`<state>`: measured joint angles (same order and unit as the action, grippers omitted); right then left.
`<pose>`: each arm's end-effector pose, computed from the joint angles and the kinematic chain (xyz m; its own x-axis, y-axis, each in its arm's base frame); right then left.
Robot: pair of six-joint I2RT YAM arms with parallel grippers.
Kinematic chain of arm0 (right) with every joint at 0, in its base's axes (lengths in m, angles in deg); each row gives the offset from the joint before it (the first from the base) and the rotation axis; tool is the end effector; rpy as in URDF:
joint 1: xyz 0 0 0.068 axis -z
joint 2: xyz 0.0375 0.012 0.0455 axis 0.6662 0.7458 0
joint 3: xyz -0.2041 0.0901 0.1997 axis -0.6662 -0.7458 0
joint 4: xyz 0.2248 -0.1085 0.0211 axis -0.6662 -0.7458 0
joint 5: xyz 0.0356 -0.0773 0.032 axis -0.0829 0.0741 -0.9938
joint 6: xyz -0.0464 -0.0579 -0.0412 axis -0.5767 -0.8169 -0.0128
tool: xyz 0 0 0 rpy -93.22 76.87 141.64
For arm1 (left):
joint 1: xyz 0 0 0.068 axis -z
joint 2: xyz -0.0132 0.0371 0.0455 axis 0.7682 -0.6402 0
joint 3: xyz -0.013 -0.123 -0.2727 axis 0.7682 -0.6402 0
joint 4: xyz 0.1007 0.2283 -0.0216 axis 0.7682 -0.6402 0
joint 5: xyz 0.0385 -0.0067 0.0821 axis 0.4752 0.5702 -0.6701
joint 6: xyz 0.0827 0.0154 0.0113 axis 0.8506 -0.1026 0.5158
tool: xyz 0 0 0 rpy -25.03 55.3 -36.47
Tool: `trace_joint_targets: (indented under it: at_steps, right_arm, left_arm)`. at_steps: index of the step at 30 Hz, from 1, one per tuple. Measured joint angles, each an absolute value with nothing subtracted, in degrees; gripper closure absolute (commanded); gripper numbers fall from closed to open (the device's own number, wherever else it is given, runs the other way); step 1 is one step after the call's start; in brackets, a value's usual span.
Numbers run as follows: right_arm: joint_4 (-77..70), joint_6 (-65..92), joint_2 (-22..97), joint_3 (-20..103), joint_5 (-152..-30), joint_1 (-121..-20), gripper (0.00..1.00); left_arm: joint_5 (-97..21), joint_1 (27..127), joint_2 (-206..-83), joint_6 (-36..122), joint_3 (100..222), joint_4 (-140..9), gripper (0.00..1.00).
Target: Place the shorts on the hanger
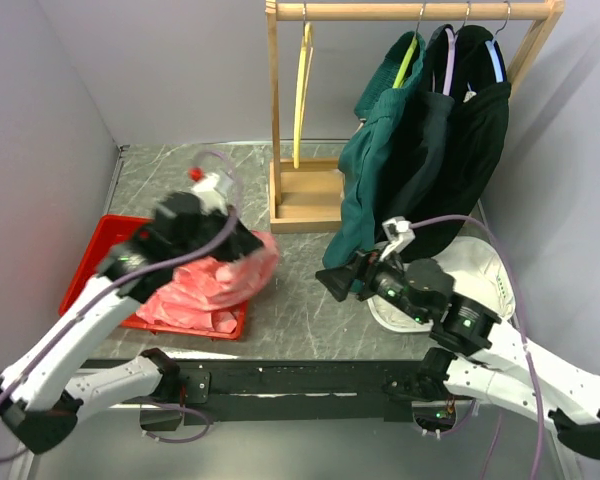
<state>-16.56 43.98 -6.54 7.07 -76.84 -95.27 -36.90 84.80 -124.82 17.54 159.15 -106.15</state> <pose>0.1024 0.1241 0.3407 -0.5192 0.3085 -0.7971 -0.5241 0.6218 0.5820 0.1581 -0.1233 0.4113 -0.6772 -0.2602 -0.6883 0.3382 0.7207 -0.6052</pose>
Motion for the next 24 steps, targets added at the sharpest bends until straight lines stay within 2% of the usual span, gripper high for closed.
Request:
trace_joint_targets:
  at_steps: [1,3,6,7,10,13,19,24]
  right_arm:
    - [-15.9,44.2,-5.3,7.1,-76.2,-96.2,0.03]
    - [-15.1,44.7,-3.1,7.0,-75.0,-97.8,0.05]
    - [-13.0,45.7,0.8,6.5,-73.1,-99.9,0.08]
    - [-12.5,46.0,1.7,6.2,-72.7,-100.4,0.08]
    - [-10.9,47.2,4.8,5.3,-70.7,-101.8,0.11]
    - [-9.8,48.6,8.4,4.8,-68.6,-103.0,0.14]
    - [-9.3,51.7,15.0,4.6,-63.9,-105.1,0.19]
    - [-9.8,55.2,17.5,2.9,-60.0,-105.6,0.21]
  left_arm:
    - [-37.5,86.6,-125.5,16.9,157.4,-105.1,0.8]
    - [-39.2,90.9,-127.4,15.8,153.7,-102.8,0.72]
    - [-42.0,95.4,-130.9,14.5,150.1,-99.8,0.47]
    - [-43.2,96.6,-132.5,14.0,149.7,-99.3,0.33]
    - [-47.5,98.4,-136.0,13.0,149.6,-99.2,0.23]
    - [-53.2,98.5,-136.2,11.6,149.6,-101.2,0.23]
    - [-66.1,98.2,-131.0,7.6,149.6,-109.5,0.29]
    - [-73.1,91.6,-130.5,6.6,149.8,-116.8,0.34]
